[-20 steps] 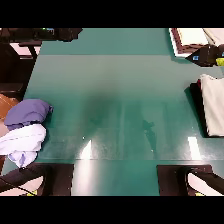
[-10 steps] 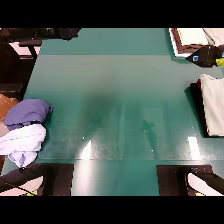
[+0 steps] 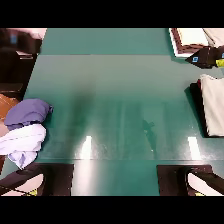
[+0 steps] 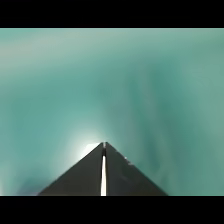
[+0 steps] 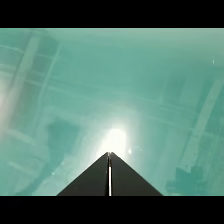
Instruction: Fold the shirts.
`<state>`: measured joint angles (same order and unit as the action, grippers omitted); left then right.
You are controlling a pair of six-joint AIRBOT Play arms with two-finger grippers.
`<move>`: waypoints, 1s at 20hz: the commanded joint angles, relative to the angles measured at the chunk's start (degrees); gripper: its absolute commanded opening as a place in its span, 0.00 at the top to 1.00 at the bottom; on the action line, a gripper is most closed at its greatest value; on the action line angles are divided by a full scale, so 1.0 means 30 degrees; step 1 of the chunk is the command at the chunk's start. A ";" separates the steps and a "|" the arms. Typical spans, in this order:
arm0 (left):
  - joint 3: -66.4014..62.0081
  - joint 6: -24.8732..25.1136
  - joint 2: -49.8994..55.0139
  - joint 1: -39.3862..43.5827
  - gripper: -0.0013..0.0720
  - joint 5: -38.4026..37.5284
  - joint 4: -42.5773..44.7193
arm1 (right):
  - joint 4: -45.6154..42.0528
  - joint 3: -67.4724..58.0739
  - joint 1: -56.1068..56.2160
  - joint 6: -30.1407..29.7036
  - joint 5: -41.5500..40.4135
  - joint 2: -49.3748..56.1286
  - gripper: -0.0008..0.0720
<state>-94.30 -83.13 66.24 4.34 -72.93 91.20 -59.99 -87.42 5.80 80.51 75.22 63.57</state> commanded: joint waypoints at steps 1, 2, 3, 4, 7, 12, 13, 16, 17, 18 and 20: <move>0.2718 -0.0350 -0.0197 -0.3169 0.94 -0.3381 0.2229 | 0.0007 -0.0015 0.0022 0.0007 -0.0015 0.0044 0.96; 0.4153 -0.0342 -0.0197 -0.3956 0.93 -0.3177 0.2222 | 0.0000 -0.0015 0.0022 0.0007 -0.0015 0.0044 0.96; 0.5814 -0.0342 -0.0197 -0.4670 0.57 -0.2637 0.2193 | 0.0000 -0.0015 0.0022 0.0007 -0.0015 0.0044 0.96; 0.7388 -0.0459 -0.0197 -0.5187 0.11 -0.1865 0.2120 | 0.0000 -0.0015 0.0022 0.0007 -0.0015 0.0044 0.96; 1.1744 -0.1166 -0.0189 -0.5909 0.01 0.1457 0.1982 | 0.0000 -0.0015 0.0022 0.0007 -0.0080 0.0044 0.96; 1.4345 -0.1814 -0.0182 -0.5901 0.01 0.3643 0.1792 | 0.0000 -0.0015 0.0022 0.0007 -0.0175 0.0051 0.96; 1.4345 -0.1814 -0.0226 -0.5901 0.01 0.3570 0.1792 | 0.0000 -0.0015 0.0022 0.0007 -0.0255 0.0051 0.96; 1.4331 -0.1792 -0.0342 -0.5901 0.92 0.2878 0.1523 | 0.0007 -0.0015 0.0022 0.0007 -0.0627 0.0044 0.96; 1.4243 -0.1727 -0.0488 -0.5901 0.95 0.2812 0.1384 | 0.0007 -0.0015 0.0022 0.0007 -0.0729 0.0044 0.96; 1.3894 -0.1668 -0.0765 -0.5901 0.95 0.2637 0.1319 | 0.0029 -0.0015 0.0022 0.0007 -0.0729 0.0044 0.96; 1.2291 -0.1661 -0.1632 -0.5901 0.95 0.2186 0.0852 | 0.0168 -0.0022 0.0022 0.0007 -0.0685 0.0022 0.96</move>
<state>-54.13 -88.23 63.55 -13.30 -65.23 95.44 -59.92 -87.42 5.80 80.51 73.47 63.70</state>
